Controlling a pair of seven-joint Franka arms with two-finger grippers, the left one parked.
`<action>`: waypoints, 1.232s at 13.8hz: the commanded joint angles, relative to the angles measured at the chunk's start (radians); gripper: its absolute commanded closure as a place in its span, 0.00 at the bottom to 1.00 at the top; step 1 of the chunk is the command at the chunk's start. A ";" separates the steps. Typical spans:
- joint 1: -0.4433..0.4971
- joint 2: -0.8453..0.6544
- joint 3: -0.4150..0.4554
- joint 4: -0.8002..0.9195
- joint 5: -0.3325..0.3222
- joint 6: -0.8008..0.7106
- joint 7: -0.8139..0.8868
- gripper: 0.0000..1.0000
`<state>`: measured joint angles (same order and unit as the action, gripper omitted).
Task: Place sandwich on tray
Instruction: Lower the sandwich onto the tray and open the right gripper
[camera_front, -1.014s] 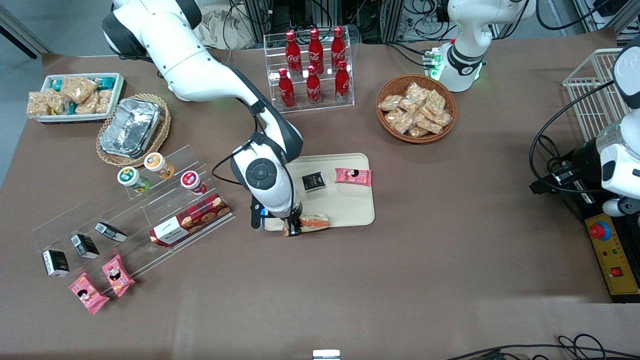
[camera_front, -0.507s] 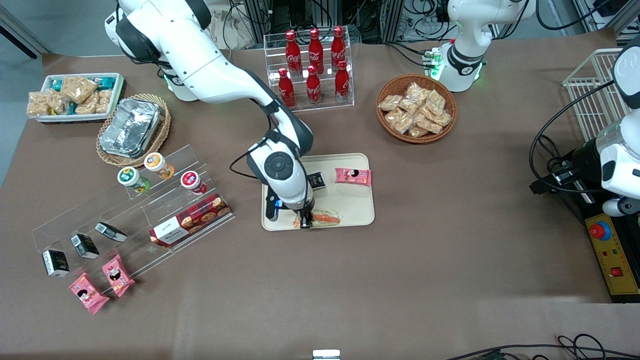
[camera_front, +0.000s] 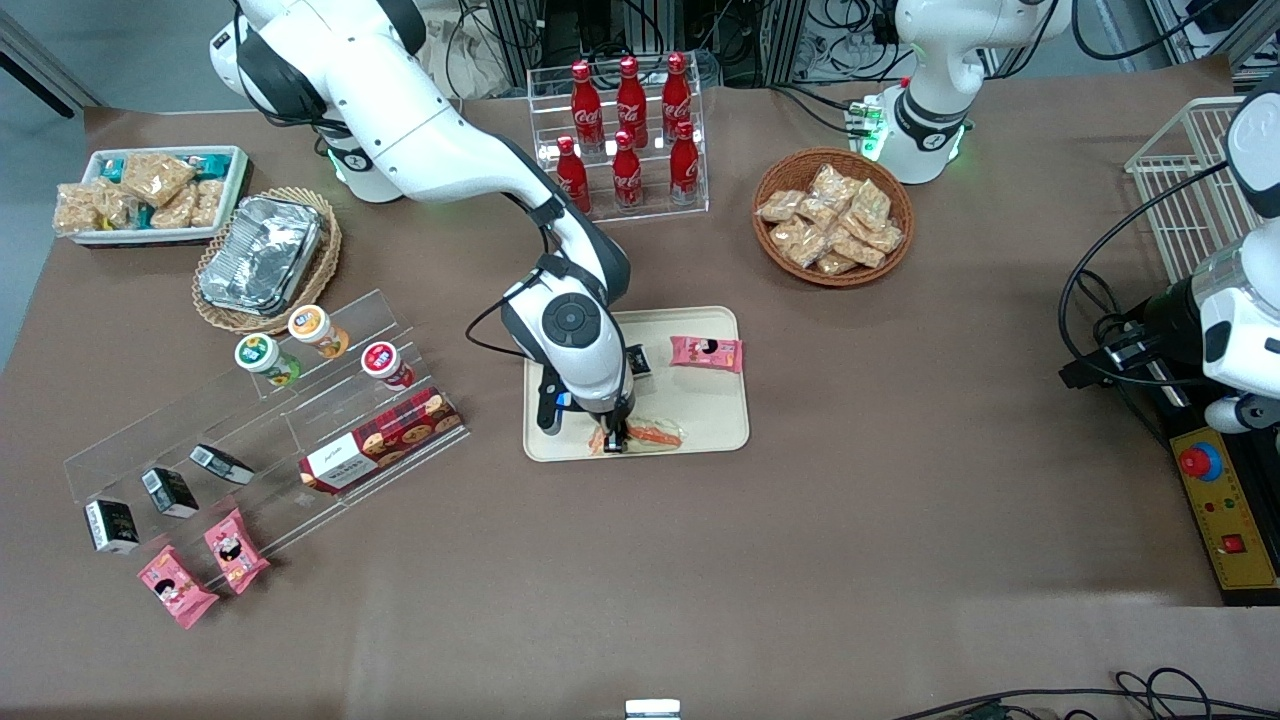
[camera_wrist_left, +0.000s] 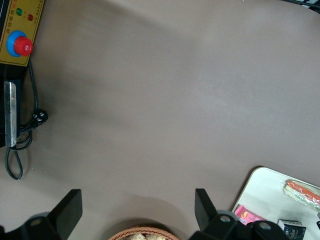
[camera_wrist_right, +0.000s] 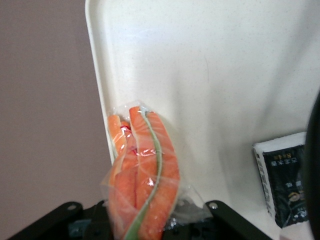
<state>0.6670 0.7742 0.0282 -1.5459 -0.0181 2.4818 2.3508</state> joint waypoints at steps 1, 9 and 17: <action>-0.007 0.033 -0.004 -0.011 -0.017 0.025 0.025 0.49; -0.015 -0.053 0.004 0.001 -0.019 -0.125 -0.051 0.03; -0.102 -0.320 0.000 0.024 0.150 -0.411 -0.365 0.03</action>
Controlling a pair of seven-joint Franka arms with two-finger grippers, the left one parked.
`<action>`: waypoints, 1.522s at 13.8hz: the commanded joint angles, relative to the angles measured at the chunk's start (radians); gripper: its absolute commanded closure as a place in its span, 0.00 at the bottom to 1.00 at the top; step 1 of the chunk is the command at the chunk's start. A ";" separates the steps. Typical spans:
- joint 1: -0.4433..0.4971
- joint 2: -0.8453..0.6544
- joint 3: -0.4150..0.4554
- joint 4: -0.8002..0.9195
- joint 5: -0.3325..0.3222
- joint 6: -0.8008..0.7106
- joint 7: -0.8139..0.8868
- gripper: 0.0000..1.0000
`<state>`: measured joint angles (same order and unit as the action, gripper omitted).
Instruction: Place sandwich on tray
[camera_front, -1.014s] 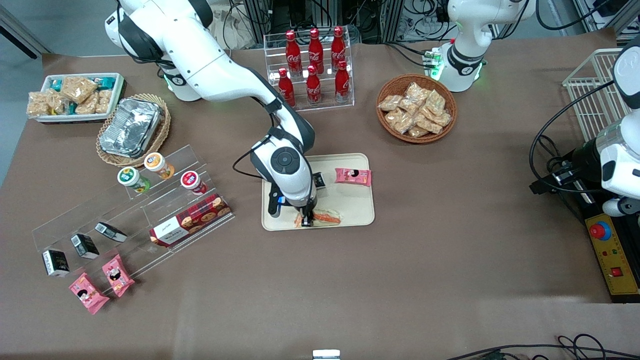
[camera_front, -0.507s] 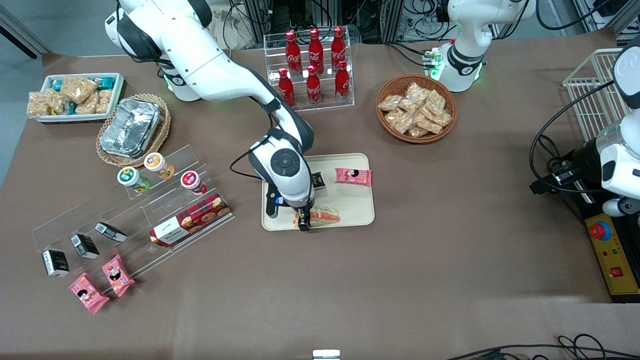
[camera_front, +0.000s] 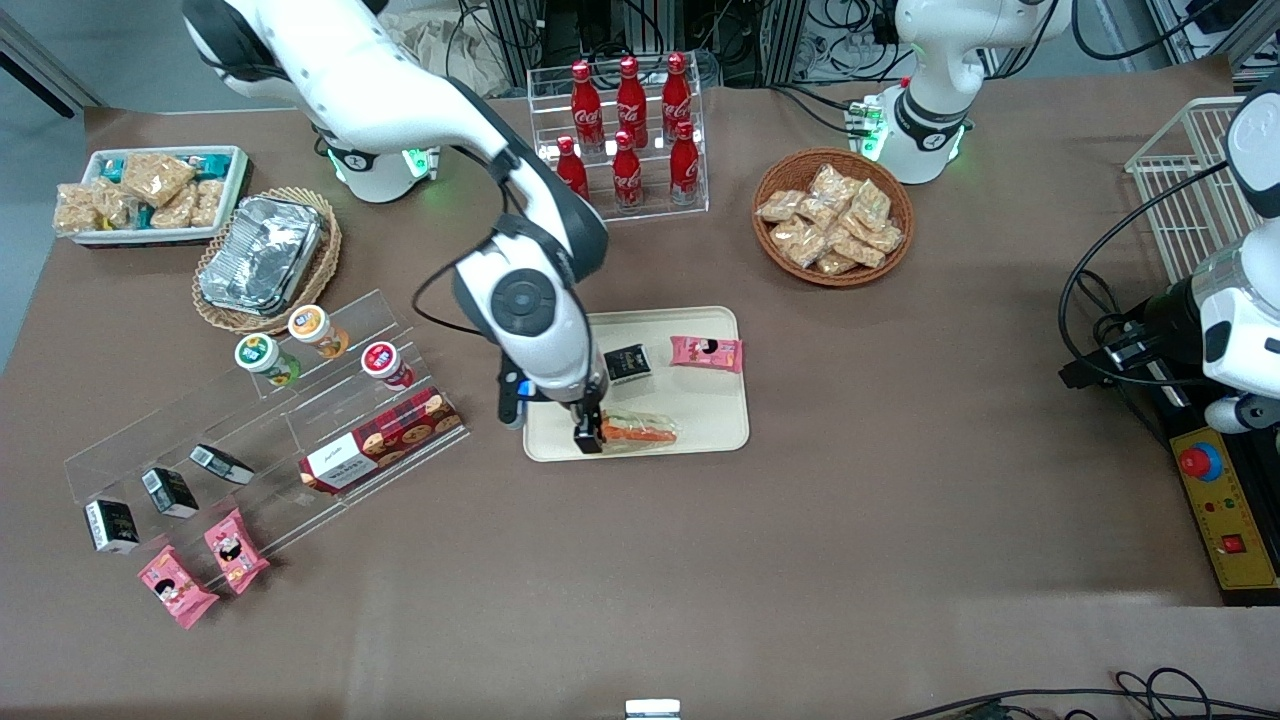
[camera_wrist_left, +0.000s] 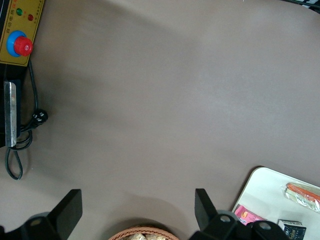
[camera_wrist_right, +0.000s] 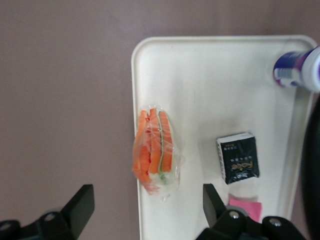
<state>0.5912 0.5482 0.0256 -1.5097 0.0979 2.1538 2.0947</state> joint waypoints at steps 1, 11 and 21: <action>-0.042 -0.138 -0.001 -0.014 0.031 -0.122 -0.196 0.03; -0.359 -0.444 0.014 -0.093 -0.155 -0.308 -1.408 0.03; -0.541 -0.528 -0.117 -0.153 -0.152 -0.296 -2.154 0.02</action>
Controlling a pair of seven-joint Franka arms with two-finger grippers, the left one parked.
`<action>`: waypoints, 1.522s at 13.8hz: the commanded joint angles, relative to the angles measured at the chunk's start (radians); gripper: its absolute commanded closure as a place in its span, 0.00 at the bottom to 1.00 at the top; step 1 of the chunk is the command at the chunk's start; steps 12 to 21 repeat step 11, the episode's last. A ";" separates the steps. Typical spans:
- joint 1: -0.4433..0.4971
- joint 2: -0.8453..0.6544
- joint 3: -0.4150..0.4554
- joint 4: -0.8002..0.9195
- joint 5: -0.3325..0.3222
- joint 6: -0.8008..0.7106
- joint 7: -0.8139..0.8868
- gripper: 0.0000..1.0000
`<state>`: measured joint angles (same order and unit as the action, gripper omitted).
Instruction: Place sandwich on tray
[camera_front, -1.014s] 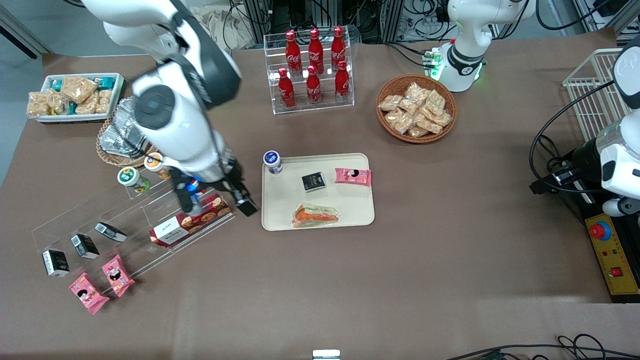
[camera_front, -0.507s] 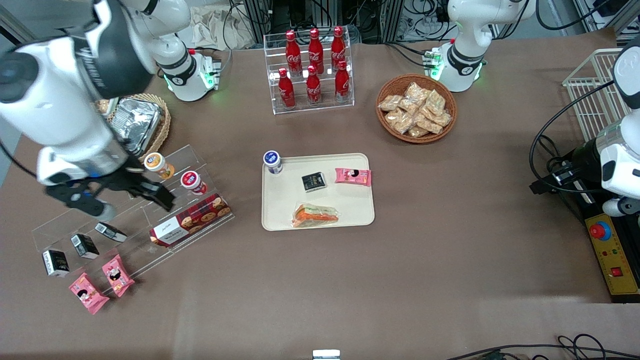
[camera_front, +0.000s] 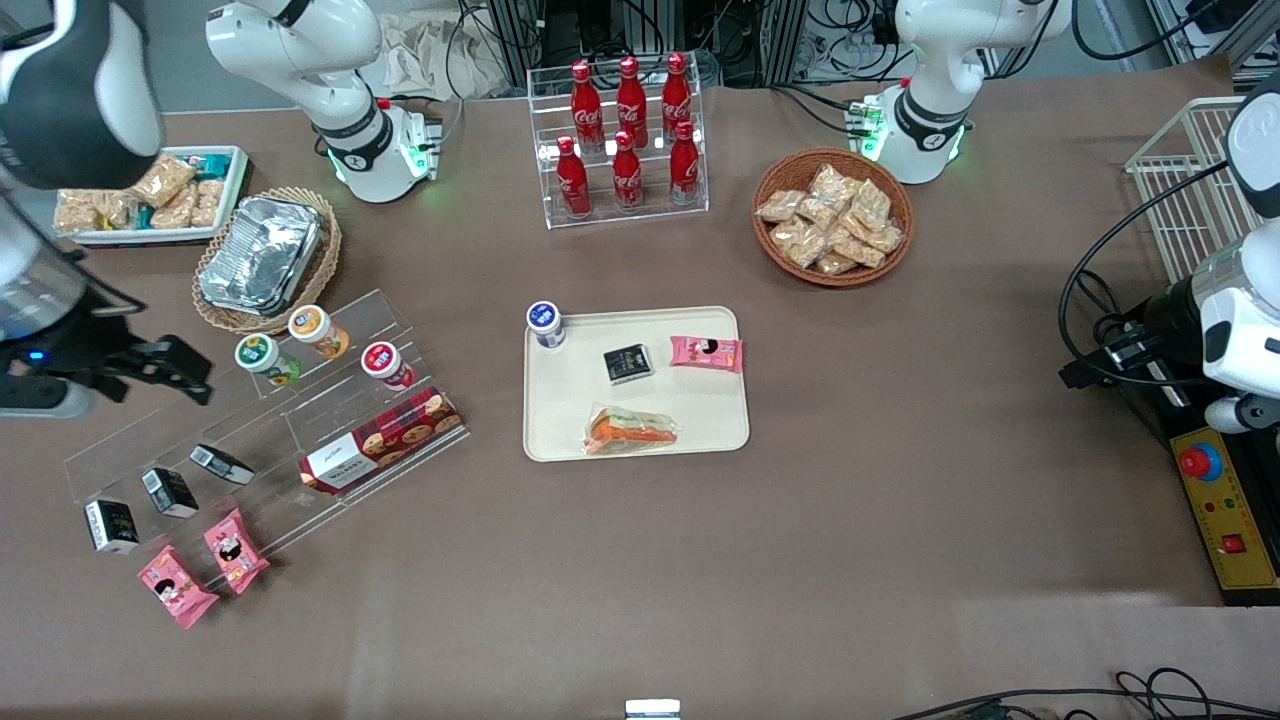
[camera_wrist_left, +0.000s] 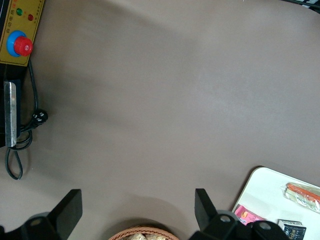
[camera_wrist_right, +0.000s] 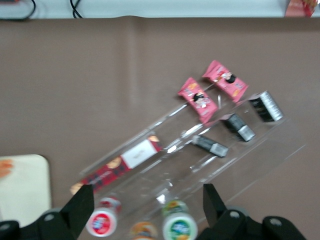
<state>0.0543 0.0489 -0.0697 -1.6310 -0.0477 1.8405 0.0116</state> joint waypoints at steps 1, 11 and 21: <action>-0.004 -0.040 -0.036 -0.035 -0.004 0.017 -0.081 0.02; -0.062 -0.046 0.034 0.037 0.063 -0.087 -0.105 0.02; -0.062 -0.046 0.034 0.037 0.063 -0.087 -0.105 0.02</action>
